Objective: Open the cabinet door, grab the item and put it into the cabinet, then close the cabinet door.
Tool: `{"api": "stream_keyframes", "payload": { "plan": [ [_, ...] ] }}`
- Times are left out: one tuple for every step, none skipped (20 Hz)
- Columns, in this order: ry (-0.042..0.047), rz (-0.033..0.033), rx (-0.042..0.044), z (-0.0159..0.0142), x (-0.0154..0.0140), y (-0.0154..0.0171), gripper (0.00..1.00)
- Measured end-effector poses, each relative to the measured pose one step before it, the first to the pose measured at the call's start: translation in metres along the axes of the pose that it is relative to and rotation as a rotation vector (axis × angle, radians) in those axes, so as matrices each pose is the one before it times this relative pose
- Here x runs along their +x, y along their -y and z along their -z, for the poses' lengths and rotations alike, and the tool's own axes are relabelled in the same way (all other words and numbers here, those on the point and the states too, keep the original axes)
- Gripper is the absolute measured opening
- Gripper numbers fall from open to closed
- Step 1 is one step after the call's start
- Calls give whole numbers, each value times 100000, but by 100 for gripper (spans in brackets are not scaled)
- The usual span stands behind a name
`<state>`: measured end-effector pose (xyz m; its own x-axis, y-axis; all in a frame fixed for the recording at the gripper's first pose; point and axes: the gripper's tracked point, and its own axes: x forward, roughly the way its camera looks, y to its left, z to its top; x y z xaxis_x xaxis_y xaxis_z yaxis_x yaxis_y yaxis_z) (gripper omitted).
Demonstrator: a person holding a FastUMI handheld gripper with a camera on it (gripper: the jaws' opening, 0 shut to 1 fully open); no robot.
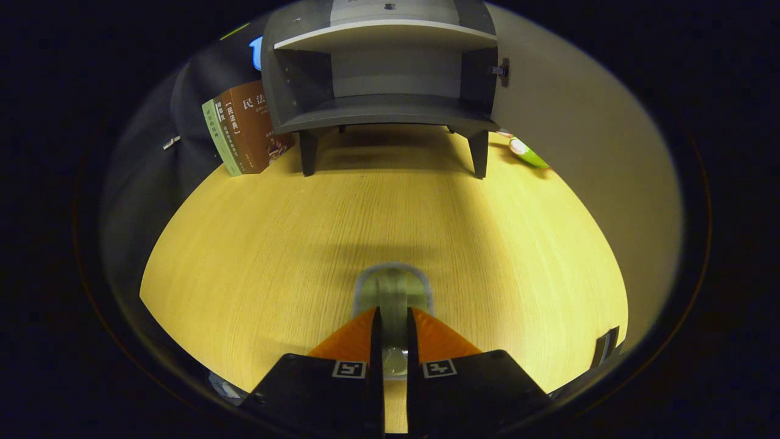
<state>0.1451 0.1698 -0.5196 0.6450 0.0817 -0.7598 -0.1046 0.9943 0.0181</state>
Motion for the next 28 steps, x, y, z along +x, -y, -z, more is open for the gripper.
{"api": "stream_keyframes", "payload": {
  "plan": [
    [1594,-529,1157,-758,-678,-98,19],
    [749,-599,452,-613,-761,-115,19],
    [834,-774,385,-823,-878,-218,19],
    [765,-679,109,-881,-903,-217,19],
    [868,-700,45,-1070,-979,-305,19],
    [785,-635,41,-1083,-964,-355,19],
    [1095,-762,-178,-1140,-1040,-395,19],
    [1060,-20,-185,-1197,-960,-282,19],
    [1273,-204,205,-1266,-972,-249,19],
    [1094,9,578,-1374,-980,-317,19],
    [912,12,608,-1352,-829,-272,19],
    [1405,-724,651,-1486,-808,-390,19],
    [1736,-527,783,-1775,-751,-332,19],
    [1796,-740,969,-1841,-671,-309,19],
    [1426,-827,621,-1753,-598,-372,19],
    [1466,-463,-65,-1729,-414,-388,19],
    [2439,140,-907,-2031,-281,-321,19],
    [2258,314,-1723,-2010,-129,-281,18],
    [2305,353,-1321,-2043,-152,-237,19],
    [2440,-263,-862,-2136,-80,-510,19],
    [2186,-10,-798,-2116,99,-377,18],
    [2081,-36,-593,-1928,243,-314,18],
    [1492,-155,-184,-1770,358,-288,19],
    [1324,-265,312,-1631,481,-402,19],
    [1339,-419,613,-1547,501,-320,19],
    [595,184,385,-1205,782,-62,18],
    [710,472,214,-1133,778,-5,18],
    [612,714,62,-986,757,59,18]
  ]
}}
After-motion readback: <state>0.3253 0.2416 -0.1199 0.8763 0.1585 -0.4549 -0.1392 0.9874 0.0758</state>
